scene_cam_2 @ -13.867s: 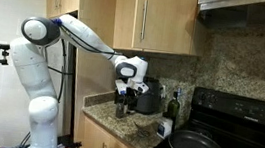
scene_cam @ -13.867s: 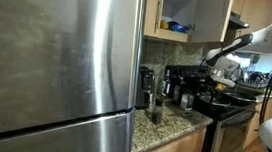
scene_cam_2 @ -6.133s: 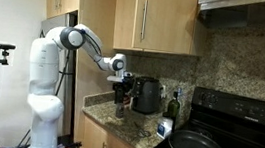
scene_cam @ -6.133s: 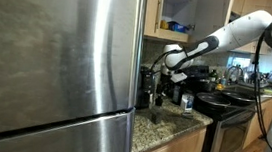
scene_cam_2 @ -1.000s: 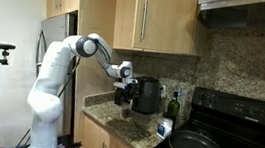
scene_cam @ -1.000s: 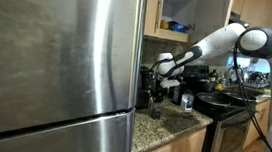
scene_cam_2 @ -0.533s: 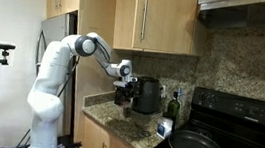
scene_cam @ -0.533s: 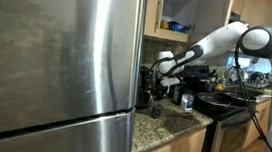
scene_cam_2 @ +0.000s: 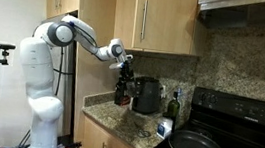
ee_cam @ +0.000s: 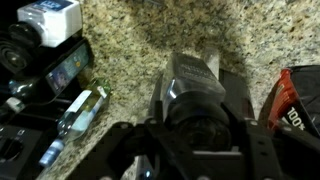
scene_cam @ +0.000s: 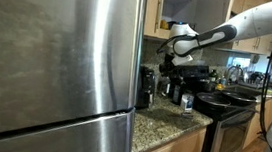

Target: Put the object in the upper cabinet and close the right upper cabinet door

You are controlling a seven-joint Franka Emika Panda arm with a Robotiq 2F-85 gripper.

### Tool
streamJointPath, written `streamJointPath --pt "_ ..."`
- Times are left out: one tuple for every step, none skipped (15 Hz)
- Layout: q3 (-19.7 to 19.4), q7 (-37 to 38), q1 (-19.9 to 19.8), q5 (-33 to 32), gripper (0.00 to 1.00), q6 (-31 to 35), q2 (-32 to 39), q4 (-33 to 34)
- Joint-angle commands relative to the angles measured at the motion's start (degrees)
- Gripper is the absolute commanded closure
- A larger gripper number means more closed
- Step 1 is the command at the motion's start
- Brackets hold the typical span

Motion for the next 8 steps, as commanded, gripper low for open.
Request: streamJointPath --pt "2.39 3.75 -2.03 -4.27 0.67 3.54 -14.42 -8.44" --pt "2.59 2.54 -1.95 -2.92 0.67 1.92 -17.68 -9.14" --pt "3.00 1.75 -2.42 -1.74 0.42 0.80 -10.29 -3.87" --pt "3.36 1.61 -2.57 -1.54 0.42 0.76 -13.62 -5.28" --pt "3.55 1.50 -2.66 -1.38 0.42 0.76 -16.12 -6.58" --pt "3.62 1.43 -2.72 -1.30 0.67 0.78 -17.64 -7.62" --pt "3.73 2.72 -3.35 -1.42 0.67 2.46 -18.33 -7.18" --pt "3.89 5.08 -4.22 -1.57 0.67 4.75 -19.93 -6.80"
